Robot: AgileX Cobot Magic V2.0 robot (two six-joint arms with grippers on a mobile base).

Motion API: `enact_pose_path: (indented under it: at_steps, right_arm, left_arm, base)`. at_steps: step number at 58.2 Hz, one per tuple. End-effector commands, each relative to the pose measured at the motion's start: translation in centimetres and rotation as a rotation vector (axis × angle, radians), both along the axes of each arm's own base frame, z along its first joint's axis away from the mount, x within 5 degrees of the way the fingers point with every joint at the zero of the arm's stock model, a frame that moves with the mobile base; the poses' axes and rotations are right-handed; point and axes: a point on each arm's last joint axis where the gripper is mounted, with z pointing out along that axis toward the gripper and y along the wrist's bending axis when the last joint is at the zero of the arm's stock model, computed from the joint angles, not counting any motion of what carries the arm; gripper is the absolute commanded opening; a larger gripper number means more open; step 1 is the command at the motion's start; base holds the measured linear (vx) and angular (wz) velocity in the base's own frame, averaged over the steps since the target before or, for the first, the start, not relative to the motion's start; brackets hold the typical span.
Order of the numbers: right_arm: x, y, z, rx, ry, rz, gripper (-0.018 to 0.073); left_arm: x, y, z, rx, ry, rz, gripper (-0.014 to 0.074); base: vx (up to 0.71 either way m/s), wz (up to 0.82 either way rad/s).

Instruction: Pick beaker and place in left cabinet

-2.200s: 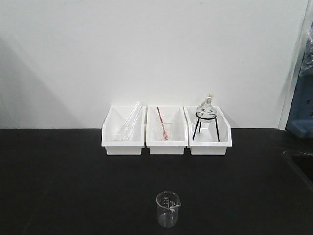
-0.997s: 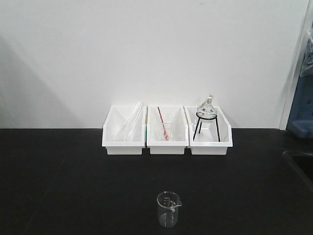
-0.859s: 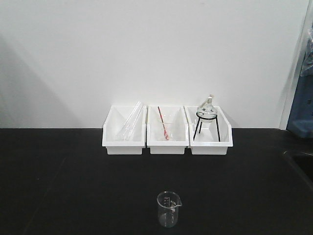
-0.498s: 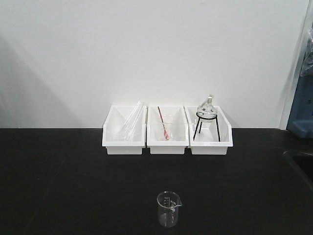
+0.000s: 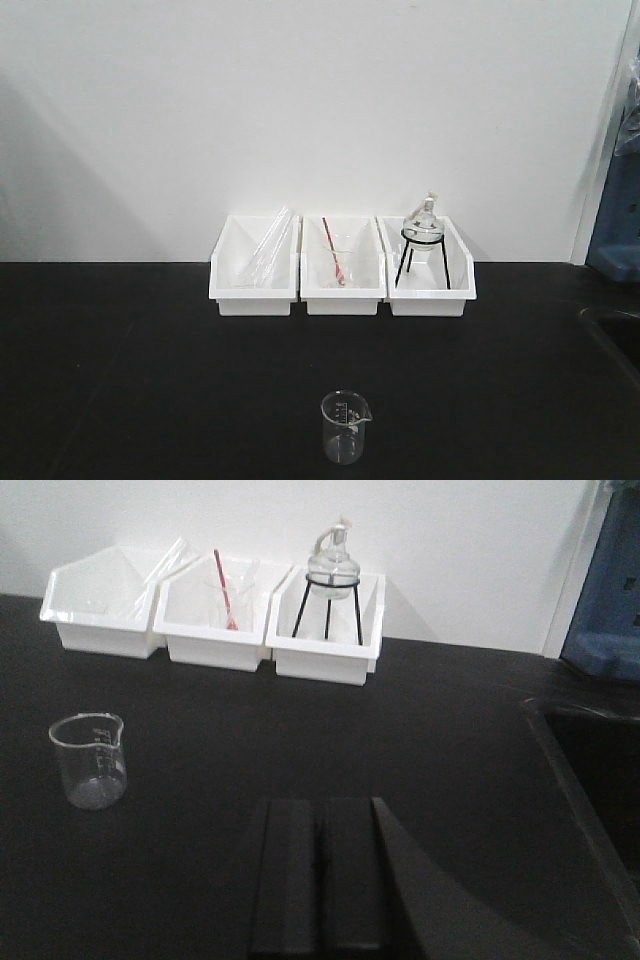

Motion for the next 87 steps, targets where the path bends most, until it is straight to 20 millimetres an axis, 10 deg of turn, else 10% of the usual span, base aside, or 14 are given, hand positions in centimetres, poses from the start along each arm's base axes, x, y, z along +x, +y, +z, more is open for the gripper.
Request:
enact_pose_path:
  at_steps: [1,26,65,87]
  right_arm:
    - [1.0,0.4,1.6,-0.015,-0.094,0.031,0.0107]
    - [4.9,1.5,0.3,0.005,-0.071,0.102,0.0462]
    - [11.3,3.6,-4.1,0.089,-0.05,0.22,0.0477]
    - [18.9,6.1,-5.1,0.0,0.0,0.409,0.0545]
  left_arm:
    - [-0.1,0.0,0.2,-0.015,-0.076,-0.004,0.0001]
    - [-0.1,0.0,0.2,-0.015,-0.076,-0.004,0.0001]
    - [-0.1,0.0,0.2,-0.015,-0.076,-0.004,0.0001]
    - [-0.1,0.0,0.2,-0.015,-0.076,-0.004,0.0001]
  base:
    - [0.0,0.0]
    - [0.0,0.0]
    - [0.0,0.0]
    - [0.0,0.0]
